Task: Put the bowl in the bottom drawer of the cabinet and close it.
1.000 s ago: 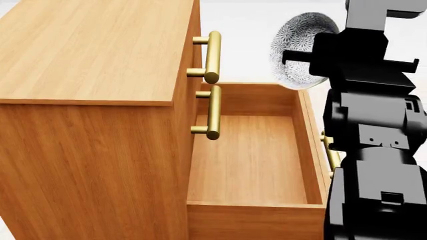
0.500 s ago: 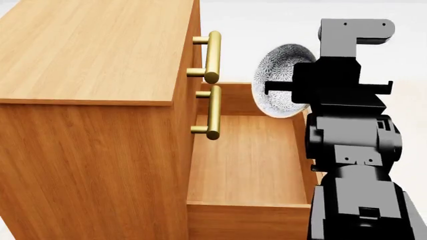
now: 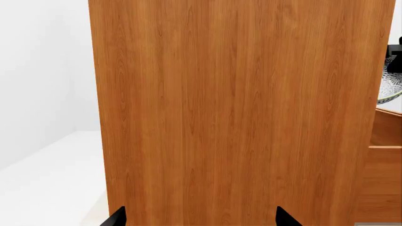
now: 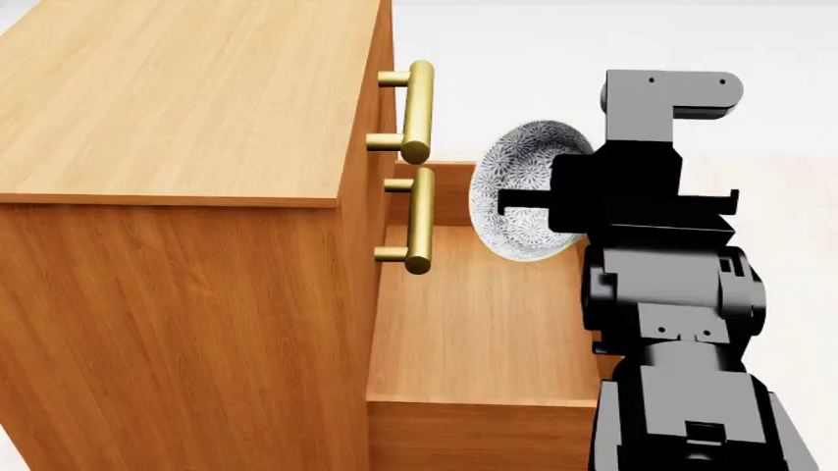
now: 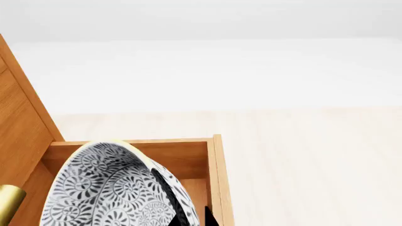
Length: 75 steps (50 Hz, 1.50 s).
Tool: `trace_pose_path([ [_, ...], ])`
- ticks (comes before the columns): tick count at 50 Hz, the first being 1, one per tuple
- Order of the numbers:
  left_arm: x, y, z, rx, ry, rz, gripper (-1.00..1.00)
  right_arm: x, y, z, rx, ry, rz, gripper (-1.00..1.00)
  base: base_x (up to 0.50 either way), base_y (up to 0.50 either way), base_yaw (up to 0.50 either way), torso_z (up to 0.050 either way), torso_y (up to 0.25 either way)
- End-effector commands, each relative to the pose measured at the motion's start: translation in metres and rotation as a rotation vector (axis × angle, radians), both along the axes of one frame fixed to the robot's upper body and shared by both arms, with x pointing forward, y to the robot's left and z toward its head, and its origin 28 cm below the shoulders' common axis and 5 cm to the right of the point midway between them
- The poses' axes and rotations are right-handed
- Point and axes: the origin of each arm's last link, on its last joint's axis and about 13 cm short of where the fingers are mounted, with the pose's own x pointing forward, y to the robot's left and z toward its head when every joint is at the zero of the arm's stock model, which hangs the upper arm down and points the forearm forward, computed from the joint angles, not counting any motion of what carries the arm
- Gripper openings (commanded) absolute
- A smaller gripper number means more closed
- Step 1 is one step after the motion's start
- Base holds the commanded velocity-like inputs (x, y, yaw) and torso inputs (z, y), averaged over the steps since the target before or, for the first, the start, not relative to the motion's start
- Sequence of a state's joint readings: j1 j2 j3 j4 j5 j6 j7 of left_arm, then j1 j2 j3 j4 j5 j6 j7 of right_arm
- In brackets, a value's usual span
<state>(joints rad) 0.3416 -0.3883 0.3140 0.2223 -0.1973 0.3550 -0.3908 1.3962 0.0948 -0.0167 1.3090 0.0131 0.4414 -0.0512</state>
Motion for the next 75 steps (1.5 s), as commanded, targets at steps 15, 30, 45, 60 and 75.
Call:
trace_pose_path([
  [15, 0.001, 0.000, -0.001, -0.003, -0.002, -0.001, 1.00, -0.002, 0.009, -0.006, 0.065, 0.054, 0.060, -1.00, 0.00, 0.00, 0.00, 0.000, 0.001],
  [30, 0.000, 0.000, -0.001, -0.005, -0.004, -0.002, 1.00, -0.003, 0.009, -0.012, 0.083, 0.056, 0.053, -1.00, 0.00, 0.00, 0.00, 0.000, 0.000],
  [45, -0.001, 0.000, 0.000, -0.006, -0.006, -0.003, 1.00, -0.005, 0.010, -0.025, 0.065, 0.067, 0.044, -1.00, 0.00, 0.00, 0.00, 0.000, 0.001],
  [60, 0.000, 0.000, 0.000, -0.005, -0.006, -0.003, 1.00, -0.008, 0.011, -0.033, 0.076, 0.096, 0.064, -1.00, 0.00, 0.00, 0.00, 0.000, 0.000],
  [75, -0.001, 0.000, 0.001, -0.008, -0.007, -0.004, 1.00, -0.011, 0.014, -0.035, 0.120, 0.163, 0.092, -1.00, 0.00, 0.00, 0.00, 0.000, 0.001],
])
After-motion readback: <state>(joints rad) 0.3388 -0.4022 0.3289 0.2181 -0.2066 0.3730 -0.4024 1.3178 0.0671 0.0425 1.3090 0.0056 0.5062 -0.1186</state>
